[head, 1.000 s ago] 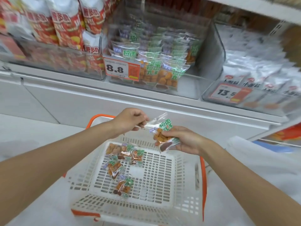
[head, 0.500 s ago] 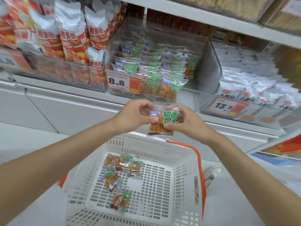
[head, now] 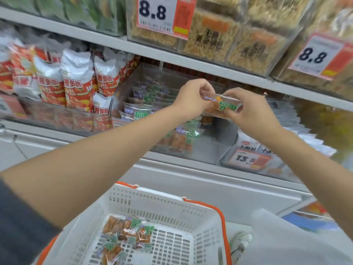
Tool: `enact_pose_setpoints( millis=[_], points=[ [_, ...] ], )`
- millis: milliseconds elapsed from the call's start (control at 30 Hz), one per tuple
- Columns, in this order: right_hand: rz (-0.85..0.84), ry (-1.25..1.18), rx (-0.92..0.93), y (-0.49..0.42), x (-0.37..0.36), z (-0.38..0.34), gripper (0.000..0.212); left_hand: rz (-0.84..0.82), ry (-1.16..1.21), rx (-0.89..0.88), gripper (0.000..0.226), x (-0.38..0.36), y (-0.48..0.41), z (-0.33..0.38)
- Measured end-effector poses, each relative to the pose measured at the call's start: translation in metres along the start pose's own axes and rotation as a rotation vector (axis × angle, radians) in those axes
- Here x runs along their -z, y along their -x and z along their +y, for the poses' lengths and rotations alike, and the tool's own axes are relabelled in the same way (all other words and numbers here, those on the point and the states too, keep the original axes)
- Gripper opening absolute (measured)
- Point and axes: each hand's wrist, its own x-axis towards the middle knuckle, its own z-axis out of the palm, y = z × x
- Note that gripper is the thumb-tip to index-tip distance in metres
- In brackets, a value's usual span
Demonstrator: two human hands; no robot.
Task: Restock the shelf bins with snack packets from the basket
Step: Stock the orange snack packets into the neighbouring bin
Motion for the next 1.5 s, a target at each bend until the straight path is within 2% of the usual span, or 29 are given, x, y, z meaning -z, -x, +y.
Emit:
enact_pose_setpoints(
  millis=[100,233,267,333,400,500,667,767,833,933,1033,1167,1200,1333,1500],
  points=[
    [-0.028,0.122,-0.063,-0.022,-0.013,0.022,0.036,-0.054,-0.107,0.020,0.020,-0.013,-0.030,-0.012],
    [-0.226,0.264,-0.194,-0.060,-0.030,0.035,0.024,-0.196,-0.258,0.075,0.026,-0.021,-0.070,-0.032],
    [-0.285,0.300,-0.209,-0.070,-0.035,0.037,0.030,-0.230,-0.325,0.072,0.022,-0.022,-0.077,-0.036],
    [-0.374,0.395,-0.196,-0.086,-0.046,0.042,0.048,-0.261,-0.455,0.070,0.015,-0.026,-0.089,-0.043],
    [-0.437,0.480,-0.147,-0.096,-0.059,0.048,0.052,-0.299,-0.546,0.100,0.017,-0.031,-0.093,-0.050],
    [-0.522,0.583,-0.092,-0.100,-0.078,0.057,0.049,-0.366,-0.640,0.107,0.032,-0.036,-0.095,-0.062],
    [-0.533,0.628,-0.043,-0.102,-0.086,0.058,0.055,-0.337,-0.602,0.125,0.035,-0.037,-0.099,-0.073],
    [-0.529,0.684,-0.029,-0.104,-0.087,0.056,0.046,-0.342,-0.538,0.099,0.036,-0.033,-0.101,-0.079],
    [-0.522,0.738,-0.028,-0.105,-0.090,0.055,0.040,-0.358,-0.497,0.082,0.030,-0.025,-0.099,-0.082],
    [-0.530,0.790,-0.052,-0.109,-0.097,0.053,0.043,-0.379,-0.468,0.069,0.023,-0.017,-0.093,-0.083],
    [-0.551,0.833,-0.066,-0.111,-0.101,0.052,0.051,-0.383,-0.480,0.070,0.024,-0.016,-0.090,-0.083],
    [-0.492,0.815,-0.067,-0.108,-0.104,0.054,0.092,-0.356,-0.516,0.068,0.016,-0.020,-0.092,-0.084],
    [-0.483,0.800,-0.058,-0.107,-0.103,0.053,0.095,-0.348,-0.526,0.069,0.013,-0.021,-0.093,-0.085],
    [-0.547,0.811,-0.040,-0.107,-0.102,0.053,0.078,-0.315,-0.544,0.083,0.009,-0.024,-0.093,-0.088],
    [-0.551,0.824,-0.028,-0.106,-0.103,0.052,0.077,-0.318,-0.518,0.100,0.013,-0.022,-0.090,-0.087]
  ],
)
